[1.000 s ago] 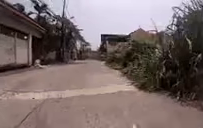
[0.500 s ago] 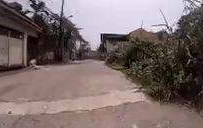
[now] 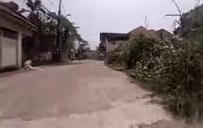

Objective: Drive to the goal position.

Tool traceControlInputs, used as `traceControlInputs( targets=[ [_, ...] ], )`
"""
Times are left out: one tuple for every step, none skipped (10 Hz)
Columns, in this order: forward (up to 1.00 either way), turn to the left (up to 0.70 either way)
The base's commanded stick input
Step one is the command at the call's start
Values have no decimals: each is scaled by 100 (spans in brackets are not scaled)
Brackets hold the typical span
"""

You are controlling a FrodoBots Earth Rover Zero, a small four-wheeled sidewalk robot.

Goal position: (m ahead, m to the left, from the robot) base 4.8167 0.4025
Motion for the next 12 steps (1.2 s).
traceControlInputs(
  targets=[
    [100, 36],
    [100, 41],
    [100, 25],
    [100, 2],
    [100, 1],
    [100, 1],
    [100, 1],
    [100, 1],
    [100, 1],
    [100, 1],
    [100, 1],
    [100, 1]
  ],
)
